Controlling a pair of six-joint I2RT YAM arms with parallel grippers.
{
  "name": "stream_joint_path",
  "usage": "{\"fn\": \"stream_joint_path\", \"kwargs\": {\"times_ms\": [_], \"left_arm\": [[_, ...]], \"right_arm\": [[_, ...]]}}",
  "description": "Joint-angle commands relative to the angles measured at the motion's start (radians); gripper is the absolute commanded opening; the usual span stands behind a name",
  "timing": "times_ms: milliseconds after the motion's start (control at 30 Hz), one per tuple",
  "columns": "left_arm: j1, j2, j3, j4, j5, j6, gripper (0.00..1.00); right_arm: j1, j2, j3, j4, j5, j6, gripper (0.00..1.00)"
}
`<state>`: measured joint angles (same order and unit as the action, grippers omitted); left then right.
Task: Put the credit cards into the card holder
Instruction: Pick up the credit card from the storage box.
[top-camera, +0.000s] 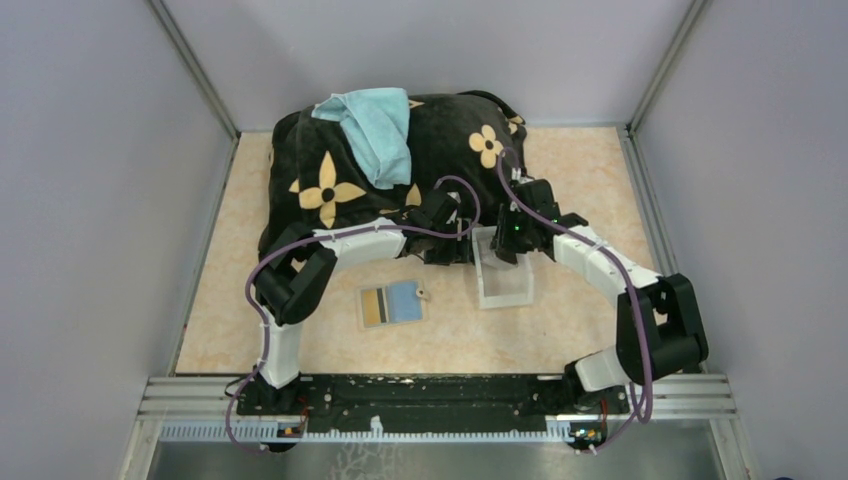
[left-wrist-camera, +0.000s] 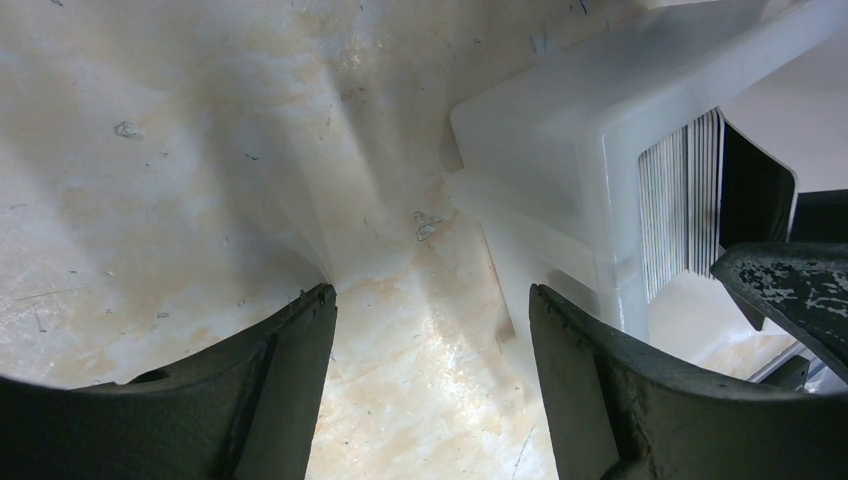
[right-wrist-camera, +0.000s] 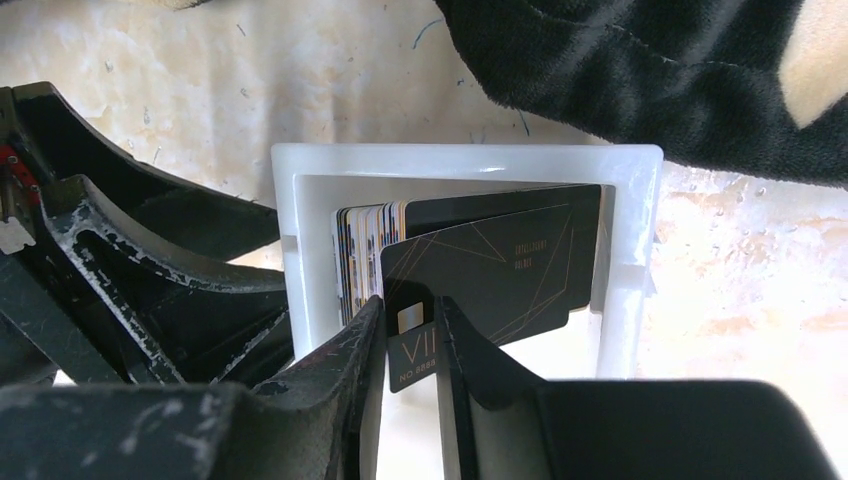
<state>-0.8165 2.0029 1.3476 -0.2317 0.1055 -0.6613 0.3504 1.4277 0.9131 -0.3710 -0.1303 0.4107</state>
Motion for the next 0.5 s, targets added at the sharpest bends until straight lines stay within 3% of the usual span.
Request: {"fn": "stream_joint_path", "kwargs": {"times_ms": [0,467], "left_arm": [[-0.015,0.004,0.020,0.044,0.004,-0.008,0.77],[-0.018,-0.064,-0.034,0.048,-0.028,-0.018,0.77]], "right_arm": [[0.013,-0.059,0.043,-0.016,-0.021,-0.005,0.21],[0.021,-0.085,0.112,-0.198,0.176,-0.088,0.00]]}}
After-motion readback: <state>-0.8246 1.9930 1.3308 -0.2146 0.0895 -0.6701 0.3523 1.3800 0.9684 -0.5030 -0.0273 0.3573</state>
